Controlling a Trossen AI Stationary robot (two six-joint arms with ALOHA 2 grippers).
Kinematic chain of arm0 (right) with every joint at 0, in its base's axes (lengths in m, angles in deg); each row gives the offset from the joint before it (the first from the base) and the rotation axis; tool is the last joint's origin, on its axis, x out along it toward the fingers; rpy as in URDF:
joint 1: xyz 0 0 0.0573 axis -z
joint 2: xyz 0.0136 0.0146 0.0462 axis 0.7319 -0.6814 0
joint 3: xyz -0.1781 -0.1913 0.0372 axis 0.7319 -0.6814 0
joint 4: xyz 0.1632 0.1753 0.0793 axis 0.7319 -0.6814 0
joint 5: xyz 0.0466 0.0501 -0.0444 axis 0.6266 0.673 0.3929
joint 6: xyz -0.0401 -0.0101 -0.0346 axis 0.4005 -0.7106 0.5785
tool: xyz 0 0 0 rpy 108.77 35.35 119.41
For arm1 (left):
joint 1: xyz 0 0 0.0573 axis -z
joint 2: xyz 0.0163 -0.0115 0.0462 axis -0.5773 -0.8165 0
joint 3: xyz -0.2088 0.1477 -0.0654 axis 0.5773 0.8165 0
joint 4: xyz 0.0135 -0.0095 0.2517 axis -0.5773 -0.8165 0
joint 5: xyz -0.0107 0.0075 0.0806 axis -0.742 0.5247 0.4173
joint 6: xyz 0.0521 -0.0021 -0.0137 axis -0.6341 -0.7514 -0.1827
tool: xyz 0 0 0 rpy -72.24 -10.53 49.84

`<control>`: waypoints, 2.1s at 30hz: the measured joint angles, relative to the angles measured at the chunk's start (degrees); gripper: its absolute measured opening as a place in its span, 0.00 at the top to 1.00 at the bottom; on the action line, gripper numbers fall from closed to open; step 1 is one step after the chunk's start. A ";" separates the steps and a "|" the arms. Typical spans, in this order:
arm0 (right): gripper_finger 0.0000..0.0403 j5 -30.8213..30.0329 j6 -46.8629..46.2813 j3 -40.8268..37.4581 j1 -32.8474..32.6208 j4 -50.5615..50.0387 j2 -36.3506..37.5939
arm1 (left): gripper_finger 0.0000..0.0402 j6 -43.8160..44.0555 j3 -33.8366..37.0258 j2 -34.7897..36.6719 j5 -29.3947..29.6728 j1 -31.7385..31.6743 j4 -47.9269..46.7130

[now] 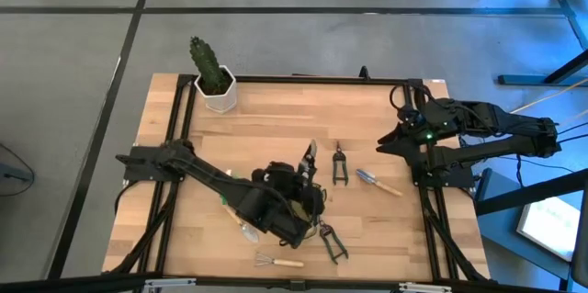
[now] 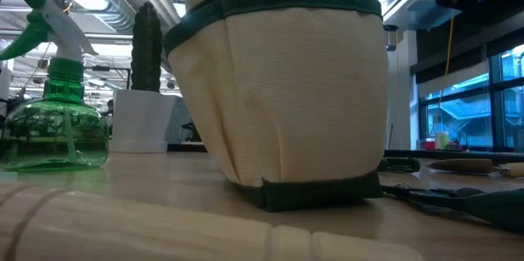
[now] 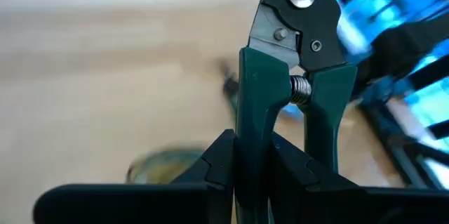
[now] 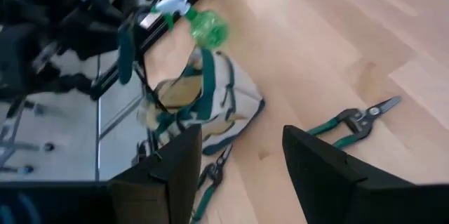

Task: Pick & Place Garden tools in Gardening bag
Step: Put the shear scissors into the gardening bag

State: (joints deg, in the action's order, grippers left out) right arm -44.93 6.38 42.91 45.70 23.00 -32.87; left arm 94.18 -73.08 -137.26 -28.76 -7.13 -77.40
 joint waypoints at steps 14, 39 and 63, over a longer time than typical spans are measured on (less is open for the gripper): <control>0.50 -0.32 3.67 0.02 0.00 -0.45 1.09 | 0.88 9.54 -1.78 -3.92 -5.61 1.81 -2.25; 0.50 -0.04 4.16 0.02 0.00 -0.05 0.87 | 0.88 5.48 -3.40 0.99 -32.35 1.09 1.18; 0.50 -0.50 5.41 0.02 0.00 0.63 0.87 | 0.88 -0.57 -2.41 2.35 -51.11 -4.65 1.13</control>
State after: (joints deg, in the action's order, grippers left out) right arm -45.43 11.80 42.94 45.70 23.63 -31.99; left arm 93.61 -75.49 -134.91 -79.87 -11.78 -76.27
